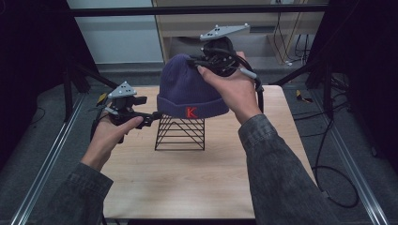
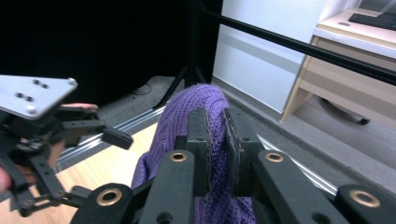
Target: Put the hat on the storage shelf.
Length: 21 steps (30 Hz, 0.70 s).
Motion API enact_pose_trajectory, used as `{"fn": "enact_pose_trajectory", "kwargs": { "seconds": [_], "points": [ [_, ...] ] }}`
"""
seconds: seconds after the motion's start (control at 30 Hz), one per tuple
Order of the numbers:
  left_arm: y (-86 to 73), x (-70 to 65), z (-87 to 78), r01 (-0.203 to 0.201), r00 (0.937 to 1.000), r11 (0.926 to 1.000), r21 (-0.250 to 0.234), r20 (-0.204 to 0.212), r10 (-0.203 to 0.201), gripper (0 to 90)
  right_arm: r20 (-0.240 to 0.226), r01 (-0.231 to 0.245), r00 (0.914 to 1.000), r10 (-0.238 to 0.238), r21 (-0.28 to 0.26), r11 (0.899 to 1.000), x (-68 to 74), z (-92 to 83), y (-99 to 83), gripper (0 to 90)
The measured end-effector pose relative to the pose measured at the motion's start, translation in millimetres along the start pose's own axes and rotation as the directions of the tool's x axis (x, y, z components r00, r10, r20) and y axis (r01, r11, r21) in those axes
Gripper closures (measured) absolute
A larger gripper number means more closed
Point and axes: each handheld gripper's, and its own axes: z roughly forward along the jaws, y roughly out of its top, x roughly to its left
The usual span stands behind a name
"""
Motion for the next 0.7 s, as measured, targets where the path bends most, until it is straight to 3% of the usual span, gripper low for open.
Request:
{"fn": "enact_pose_trajectory", "kwargs": {
  "seconds": [0.2, 0.33, 0.5, 0.57, 0.67, 0.7],
  "points": [
    [-2.9, 0.5, 5.9, 0.002, 0.9995, 0.9999, 0.013, 0.03, -0.002, 7.1, -0.032, -0.008, 0.9995, 0.008, -0.017, 1.0, 7.4, -0.2, -1.4, 81.4],
    [-1.8, -1.6, 9.6, 0.009, 0.9985, 1.0, -0.004, 0.054, -0.009, 7.1, -0.046, -0.006, 0.9989, 0.006, -0.018, 1.0, 10.6, -0.3, -0.8, 81.4],
    [-2.3, -3.9, 16.5, -0.006, 0.9969, 1.0, 0.005, 0.078, 0.005, 5.5, -0.059, -0.006, 0.9982, 0.004, -0.026, 1.0, 15.2, -0.5, 1.4, 81.3],
    [-2.2, -4.3, 19.0, -0.005, 0.9936, 1.0, 0.002, 0.113, 0.005, 5.8, -0.068, 0.003, 0.9977, -0.004, -0.023, 1.0, 17.6, 0.7, 1.9, 81.3],
    [-1.3, -5.8, 18.3, -0.007, 0.9896, 1.0, -0.003, 0.143, 0.007, 17.5, -0.071, 0.007, 0.9974, -0.008, -0.02, 1.0, 18.3, 2.6, 1.2, 81.3],
    [-1.2, -6.1, 17.4, -0.008, 0.9895, 1.0, -0.001, 0.144, 0.008, 25.6, -0.072, 0.004, 0.9974, -0.006, -0.02, 1.0, 18.3, 3.3, 0.9, 81.3]
  ]
}}
